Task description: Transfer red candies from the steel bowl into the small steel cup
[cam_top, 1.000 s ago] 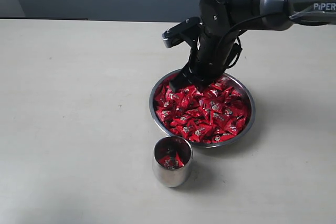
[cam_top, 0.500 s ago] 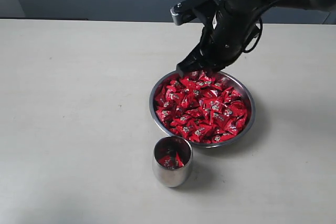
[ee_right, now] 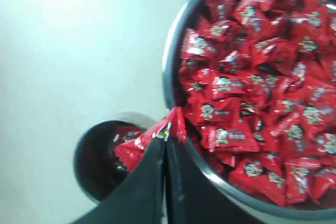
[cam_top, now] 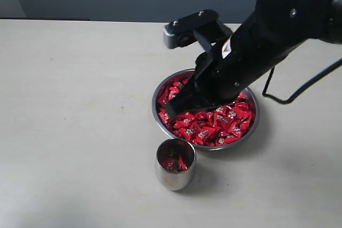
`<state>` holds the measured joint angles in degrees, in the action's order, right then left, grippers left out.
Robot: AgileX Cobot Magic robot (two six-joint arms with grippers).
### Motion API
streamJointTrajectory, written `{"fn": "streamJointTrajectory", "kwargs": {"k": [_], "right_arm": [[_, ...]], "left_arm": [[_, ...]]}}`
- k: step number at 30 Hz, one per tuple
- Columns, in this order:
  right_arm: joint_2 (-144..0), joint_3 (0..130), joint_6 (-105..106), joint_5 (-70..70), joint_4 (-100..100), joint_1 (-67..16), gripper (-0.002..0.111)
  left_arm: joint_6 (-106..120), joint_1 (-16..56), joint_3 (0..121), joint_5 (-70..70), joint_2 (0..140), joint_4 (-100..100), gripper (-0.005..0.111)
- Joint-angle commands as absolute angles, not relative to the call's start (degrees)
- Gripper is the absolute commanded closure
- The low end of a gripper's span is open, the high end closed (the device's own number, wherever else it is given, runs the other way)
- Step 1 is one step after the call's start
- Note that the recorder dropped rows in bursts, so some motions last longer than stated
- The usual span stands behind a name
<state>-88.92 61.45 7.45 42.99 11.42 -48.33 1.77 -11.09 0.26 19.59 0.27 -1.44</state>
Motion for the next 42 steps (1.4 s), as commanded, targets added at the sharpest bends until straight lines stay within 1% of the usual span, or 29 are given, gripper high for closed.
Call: {"fn": "streamJointTrajectory", "kwargs": {"k": [1,9,12,21,23,26,28,29,35,37,39,42], "right_arm": [[-92.24,60.71,8.08,41.81,11.79,-51.44,0.109],[-94.82,60.71,8.49,44.75,12.98,-51.44,0.109],[-94.82,60.71,12.96,46.21,17.78,-51.44,0.109],[-95.07,60.71,13.11,46.35,16.45,-51.44,0.108],[-95.07,60.71,13.19,46.35,16.32,-51.44,0.099],[-95.07,60.71,13.19,46.23,16.32,-51.44,0.077],[-95.07,60.71,13.19,46.11,16.53,-51.44,0.068],[-95.07,60.71,13.19,45.95,16.53,-51.44,0.067],[-94.45,61.32,13.19,44.65,16.15,-51.44,0.072],[-93.5,62.03,13.19,44.65,14.47,-51.44,0.072],[-92.45,63.14,12.64,44.52,11.95,-51.3,0.072],[-91.67,65.18,5.47,44.29,2.88,-51.3,0.072]], "left_arm": [[1.68,-10.72,0.0,19.14,0.0,-1.55,0.106],[1.68,-10.72,0.0,19.14,0.0,-1.55,0.106],[1.68,-10.72,0.0,19.14,0.0,-1.55,0.106],[1.68,-10.72,0.0,19.14,0.0,-1.55,0.106],[1.68,-10.72,0.0,19.14,0.0,-1.55,0.106],[1.68,-10.72,0.0,19.14,0.0,-1.55,0.106],[1.68,-10.72,0.0,19.14,0.0,-1.55,0.106],[1.68,-10.72,0.0,19.14,0.0,-1.55,0.106],[1.68,-10.72,0.0,19.14,0.0,-1.55,0.106],[1.68,-10.72,0.0,19.14,0.0,-1.55,0.106],[1.68,-10.72,0.0,19.14,0.0,-1.55,0.106],[1.68,-10.72,0.0,19.14,0.0,-1.55,0.106]]}}
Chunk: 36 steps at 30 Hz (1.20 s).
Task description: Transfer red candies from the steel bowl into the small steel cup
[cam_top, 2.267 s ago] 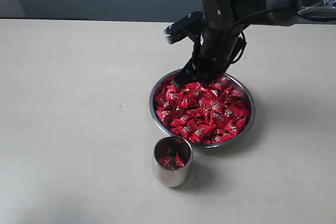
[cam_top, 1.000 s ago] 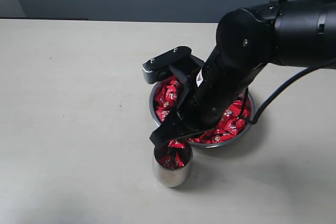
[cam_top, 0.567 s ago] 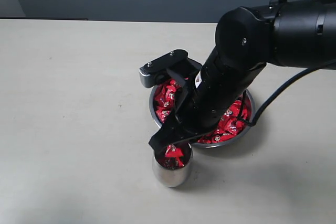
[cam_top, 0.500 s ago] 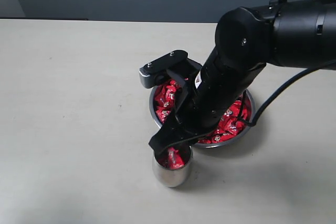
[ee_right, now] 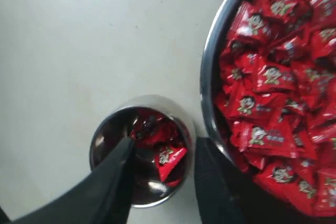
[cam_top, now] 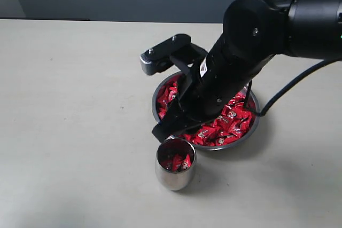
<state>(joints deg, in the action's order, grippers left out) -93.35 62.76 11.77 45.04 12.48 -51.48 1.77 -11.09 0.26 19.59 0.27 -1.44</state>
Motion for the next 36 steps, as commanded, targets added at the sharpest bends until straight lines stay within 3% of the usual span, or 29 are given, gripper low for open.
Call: {"fn": "streamJointTrajectory", "kwargs": {"k": [1,9,21,36], "right_arm": [[-91.67,65.84,0.89,44.29,-2.79,-51.3,0.072],[-91.67,66.61,-24.69,44.05,-33.42,-49.89,0.072],[-97.65,66.61,-25.17,30.99,-21.43,-39.5,0.072],[-104.84,66.61,-23.9,28.55,-11.21,-39.37,0.072]], "left_arm": [[1.68,-10.72,0.0,19.14,0.0,-1.55,0.106],[1.68,-10.72,0.0,19.14,0.0,-1.55,0.106],[1.68,-10.72,0.0,19.14,0.0,-1.55,0.106],[1.68,-10.72,0.0,19.14,0.0,-1.55,0.106]]}}
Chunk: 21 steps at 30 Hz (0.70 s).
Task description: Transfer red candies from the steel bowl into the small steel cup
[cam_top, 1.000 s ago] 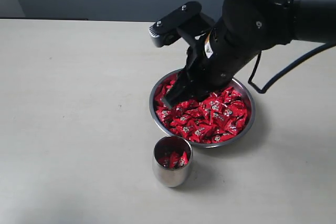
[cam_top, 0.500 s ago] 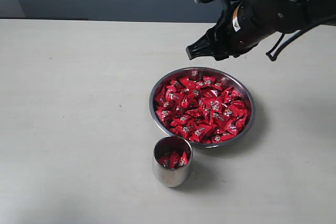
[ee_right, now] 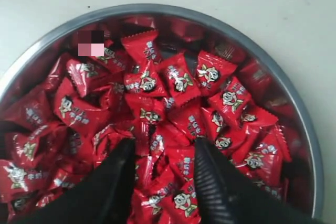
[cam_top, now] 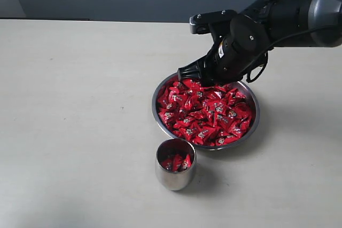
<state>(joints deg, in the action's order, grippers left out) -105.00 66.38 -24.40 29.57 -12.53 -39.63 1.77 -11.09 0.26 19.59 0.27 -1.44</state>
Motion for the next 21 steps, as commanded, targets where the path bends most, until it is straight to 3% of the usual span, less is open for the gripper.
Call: {"fn": "streamJointTrajectory", "kwargs": {"k": [1,7,21], "right_arm": [[-104.95,66.61,-23.9,28.56,-11.21,-39.37,0.072],[-105.4,67.38,-22.53,30.07,-7.34,-39.37,0.072],[-110.8,82.85,-20.97,47.46,-1.61,-39.37,0.072]], "left_arm": [[1.68,-10.72,0.0,19.14,0.0,-1.55,0.106],[1.68,-10.72,0.0,19.14,0.0,-1.55,0.106],[1.68,-10.72,0.0,19.14,0.0,-1.55,0.106]]}}
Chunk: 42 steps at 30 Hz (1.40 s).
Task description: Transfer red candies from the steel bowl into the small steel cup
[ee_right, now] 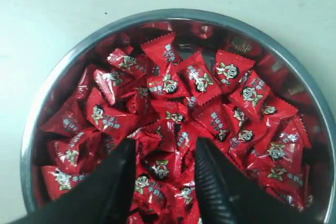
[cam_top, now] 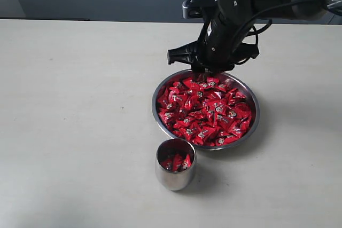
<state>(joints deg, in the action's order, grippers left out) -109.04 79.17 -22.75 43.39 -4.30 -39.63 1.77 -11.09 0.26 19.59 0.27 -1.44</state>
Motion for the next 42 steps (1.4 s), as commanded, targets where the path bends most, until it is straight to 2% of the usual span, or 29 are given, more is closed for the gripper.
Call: {"fn": "streamJointTrajectory", "kwargs": {"k": [1,4,12,19,42], "right_arm": [[-111.31,83.59,-20.91,48.12,-0.65,-39.37,0.072],[-113.15,84.7,-20.77,50.43,0.86,-39.12,0.072],[-117.13,84.83,-12.16,51.46,23.15,-34.12,0.072],[-117.52,84.83,-14.24,53.09,18.33,-33.99,0.072],[-122.09,84.83,-16.1,49.16,20.91,-33.99,0.072]], "left_arm": [[1.68,-10.72,0.0,19.14,0.0,-1.55,0.106],[1.68,-10.72,0.0,19.14,0.0,-1.55,0.106],[1.68,-10.72,0.0,19.14,0.0,-1.55,0.106],[1.68,-10.72,0.0,19.14,0.0,-1.55,0.106],[1.68,-10.72,0.0,19.14,0.0,-1.55,0.106]]}}
